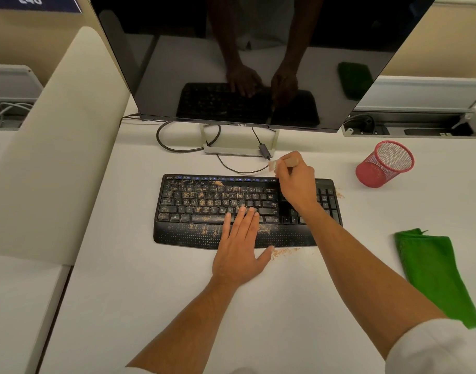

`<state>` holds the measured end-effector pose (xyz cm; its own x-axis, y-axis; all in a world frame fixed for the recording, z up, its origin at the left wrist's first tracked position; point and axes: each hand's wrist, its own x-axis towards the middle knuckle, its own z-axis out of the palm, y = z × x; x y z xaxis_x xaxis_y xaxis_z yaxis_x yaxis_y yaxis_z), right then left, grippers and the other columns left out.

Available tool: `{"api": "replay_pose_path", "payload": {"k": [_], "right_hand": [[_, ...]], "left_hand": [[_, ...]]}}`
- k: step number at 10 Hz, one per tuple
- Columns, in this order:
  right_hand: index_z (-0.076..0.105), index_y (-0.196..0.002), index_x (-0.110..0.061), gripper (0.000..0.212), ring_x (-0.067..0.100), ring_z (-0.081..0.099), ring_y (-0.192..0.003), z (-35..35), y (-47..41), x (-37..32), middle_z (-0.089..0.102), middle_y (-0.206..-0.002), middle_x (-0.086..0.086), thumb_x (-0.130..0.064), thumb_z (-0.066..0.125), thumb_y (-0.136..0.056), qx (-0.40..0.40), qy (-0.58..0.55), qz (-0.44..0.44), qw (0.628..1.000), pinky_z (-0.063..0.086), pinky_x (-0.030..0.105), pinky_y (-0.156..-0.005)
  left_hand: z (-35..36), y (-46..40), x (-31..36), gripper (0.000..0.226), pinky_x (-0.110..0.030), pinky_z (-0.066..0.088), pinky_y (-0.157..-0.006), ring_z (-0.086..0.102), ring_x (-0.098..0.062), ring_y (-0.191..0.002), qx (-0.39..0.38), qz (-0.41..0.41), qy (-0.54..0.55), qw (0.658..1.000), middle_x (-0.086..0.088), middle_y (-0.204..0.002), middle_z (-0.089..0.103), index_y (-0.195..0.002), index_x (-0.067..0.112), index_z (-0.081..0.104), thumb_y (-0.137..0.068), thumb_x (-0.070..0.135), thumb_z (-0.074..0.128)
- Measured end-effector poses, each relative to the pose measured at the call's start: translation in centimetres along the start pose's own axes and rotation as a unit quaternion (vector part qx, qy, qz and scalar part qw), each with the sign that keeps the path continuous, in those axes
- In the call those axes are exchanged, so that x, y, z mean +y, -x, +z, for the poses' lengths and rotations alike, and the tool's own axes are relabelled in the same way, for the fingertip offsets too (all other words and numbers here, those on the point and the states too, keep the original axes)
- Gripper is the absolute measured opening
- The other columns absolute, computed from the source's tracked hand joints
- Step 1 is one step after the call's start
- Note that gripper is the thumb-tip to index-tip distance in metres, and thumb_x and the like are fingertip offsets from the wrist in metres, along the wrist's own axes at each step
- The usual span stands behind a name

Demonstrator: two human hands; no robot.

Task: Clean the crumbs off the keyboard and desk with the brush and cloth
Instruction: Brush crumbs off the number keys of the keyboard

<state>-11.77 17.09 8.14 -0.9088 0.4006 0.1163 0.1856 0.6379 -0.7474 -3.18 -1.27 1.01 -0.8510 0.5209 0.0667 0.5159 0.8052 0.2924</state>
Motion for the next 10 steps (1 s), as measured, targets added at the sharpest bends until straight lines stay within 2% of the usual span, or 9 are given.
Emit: {"api": "replay_pose_path", "payload": {"k": [1, 2, 3, 4, 5, 6, 7, 9, 10], "right_hand": [[0.059, -0.097, -0.008, 0.023, 0.016, 0.062, -0.066, 0.1, 0.1, 0.2, 0.067, -0.078, 0.004, -0.025, 0.045, -0.104, 0.005, 0.011, 0.001, 1.0, 0.046, 0.032, -0.058], [0.062, -0.097, -0.009, 0.024, 0.019, 0.066, -0.072, 0.0, 0.4, 0.6, 0.07, -0.081, 0.004, -0.025, 0.046, -0.103, -0.034, 0.022, -0.001, 0.999, 0.052, 0.033, -0.064], [0.064, -0.092, -0.006, 0.025, 0.022, 0.067, -0.07, -0.2, 0.0, 0.4, 0.07, -0.077, 0.007, -0.022, 0.047, -0.101, -0.039, 0.018, 0.022, 0.999, 0.055, 0.036, -0.063], [0.063, -0.088, -0.003, 0.029, 0.018, 0.063, -0.061, -1.0, -0.4, -0.3, 0.066, -0.072, 0.008, -0.022, 0.046, -0.102, 0.023, 0.018, 0.047, 0.998, 0.05, 0.031, -0.054], [0.065, -0.088, -0.003, 0.031, 0.018, 0.064, -0.063, -1.2, -0.5, 0.2, 0.068, -0.075, 0.009, -0.023, 0.045, -0.102, 0.032, 0.011, 0.075, 0.997, 0.055, 0.033, -0.057], [0.068, -0.08, 0.0, 0.044, 0.023, 0.068, -0.062, -1.2, 0.0, 0.7, 0.07, -0.071, 0.011, -0.028, 0.041, -0.1, -0.007, 0.001, 0.107, 0.994, 0.06, 0.043, -0.063], [0.067, -0.077, 0.004, 0.048, 0.024, 0.068, -0.058, -1.5, 0.0, 0.3, 0.069, -0.066, 0.013, -0.027, 0.04, -0.102, -0.026, -0.029, 0.129, 0.991, 0.061, 0.045, -0.063], [0.068, -0.072, 0.001, 0.062, 0.024, 0.068, -0.059, -1.1, 0.3, -0.1, 0.069, -0.063, 0.011, -0.039, 0.032, -0.102, 0.024, -0.043, 0.125, 0.991, 0.06, 0.042, -0.062], [0.068, -0.072, 0.005, 0.055, 0.02, 0.065, -0.051, -0.7, 0.4, -0.6, 0.068, -0.061, 0.014, -0.031, 0.038, -0.101, -0.022, -0.041, 0.124, 0.991, 0.06, 0.041, -0.061]], "left_hand": [[0.0, 0.0, 0.0, 0.08, -0.049, 0.004, -0.122, 0.002, -0.019, -0.153, 0.001, 0.001, 0.001, 1.0, -0.004, -0.164, 0.017, -0.155, 0.01, 0.024, -0.095, 0.062, 0.037], [0.0, 0.0, 0.0, 0.08, -0.049, 0.004, -0.122, 0.003, -0.019, -0.153, -0.001, 0.002, 0.001, 1.0, -0.004, -0.163, 0.018, -0.154, 0.01, 0.024, -0.095, 0.062, 0.036], [0.0, -0.1, 0.0, 0.08, -0.049, 0.004, -0.122, 0.003, -0.019, -0.153, -0.001, 0.001, 0.002, 1.0, -0.004, -0.164, 0.018, -0.154, 0.01, 0.024, -0.095, 0.063, 0.036], [0.0, 0.0, 0.0, 0.08, -0.05, 0.005, -0.122, 0.002, -0.019, -0.153, -0.005, 0.0, 0.003, 1.0, -0.004, -0.164, 0.017, -0.155, 0.01, 0.023, -0.095, 0.063, 0.035], [0.0, 0.0, 0.0, 0.08, -0.049, 0.004, -0.122, 0.002, -0.019, -0.153, -0.002, 0.0, 0.001, 1.0, -0.004, -0.164, 0.017, -0.155, 0.011, 0.024, -0.095, 0.063, 0.036], [0.0, -0.1, 0.0, 0.08, -0.049, 0.004, -0.122, 0.002, -0.019, -0.153, -0.002, 0.001, 0.0, 1.0, -0.004, -0.164, 0.017, -0.155, 0.01, 0.024, -0.095, 0.063, 0.037], [0.0, -0.1, 0.0, 0.081, -0.049, 0.004, -0.122, 0.001, -0.019, -0.153, -0.005, -0.001, -0.002, 1.0, -0.004, -0.164, 0.017, -0.155, 0.011, 0.023, -0.095, 0.063, 0.036], [-0.1, 0.0, 0.0, 0.081, -0.048, 0.002, -0.122, 0.0, -0.018, -0.153, -0.007, -0.003, -0.006, 1.0, -0.003, -0.164, 0.015, -0.156, 0.011, 0.022, -0.096, 0.063, 0.035], [-0.1, -0.1, 0.0, 0.081, -0.048, 0.001, -0.122, 0.0, -0.018, -0.153, -0.006, -0.002, -0.008, 1.0, -0.003, -0.164, 0.014, -0.155, 0.011, 0.022, -0.096, 0.063, 0.035]]}}
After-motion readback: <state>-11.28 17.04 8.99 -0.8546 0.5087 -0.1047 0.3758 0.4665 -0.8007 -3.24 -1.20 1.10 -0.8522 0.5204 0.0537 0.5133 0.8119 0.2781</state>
